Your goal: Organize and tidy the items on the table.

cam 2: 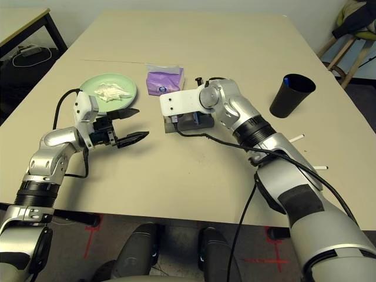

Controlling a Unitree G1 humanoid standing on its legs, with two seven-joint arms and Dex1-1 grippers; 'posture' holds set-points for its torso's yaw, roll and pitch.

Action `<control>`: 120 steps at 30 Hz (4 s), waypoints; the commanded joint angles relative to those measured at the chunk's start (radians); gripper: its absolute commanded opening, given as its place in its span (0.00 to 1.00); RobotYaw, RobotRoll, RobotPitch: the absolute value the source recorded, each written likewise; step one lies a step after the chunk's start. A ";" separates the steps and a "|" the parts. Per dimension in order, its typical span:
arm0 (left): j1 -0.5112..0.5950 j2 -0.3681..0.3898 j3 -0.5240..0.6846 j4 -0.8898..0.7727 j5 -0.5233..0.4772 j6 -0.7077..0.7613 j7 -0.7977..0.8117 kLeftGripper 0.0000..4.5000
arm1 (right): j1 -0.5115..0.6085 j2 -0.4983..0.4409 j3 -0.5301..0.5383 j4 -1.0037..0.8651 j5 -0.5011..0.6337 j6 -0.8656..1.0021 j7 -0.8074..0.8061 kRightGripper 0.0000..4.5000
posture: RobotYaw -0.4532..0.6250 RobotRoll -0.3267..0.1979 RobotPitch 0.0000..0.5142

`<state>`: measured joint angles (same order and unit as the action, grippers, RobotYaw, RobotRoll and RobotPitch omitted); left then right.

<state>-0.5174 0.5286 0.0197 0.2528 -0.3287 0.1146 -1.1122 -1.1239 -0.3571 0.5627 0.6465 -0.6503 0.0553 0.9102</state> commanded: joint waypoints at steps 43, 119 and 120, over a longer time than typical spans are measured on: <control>-0.100 -0.057 -0.040 0.177 0.063 -0.100 0.026 1.00 | 0.341 -0.116 -0.504 -0.363 0.576 0.370 0.114 0.99 | 0.52 0.62 0.12; -0.508 -0.209 -0.013 0.917 0.337 -0.301 0.468 0.00 | 0.761 -0.072 -0.683 -0.511 0.937 0.050 -0.128 1.00 | 0.49 0.62 0.33; -0.508 -0.210 -0.012 0.917 0.337 -0.304 0.462 0.00 | 0.762 -0.074 -0.683 -0.516 0.937 0.054 -0.129 1.00 | 0.49 0.62 0.33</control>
<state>-1.0119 0.3177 0.0171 1.1559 -0.0070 -0.1762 -0.6423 -0.3759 -0.4182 -0.1289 0.1560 0.2759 0.0936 0.7855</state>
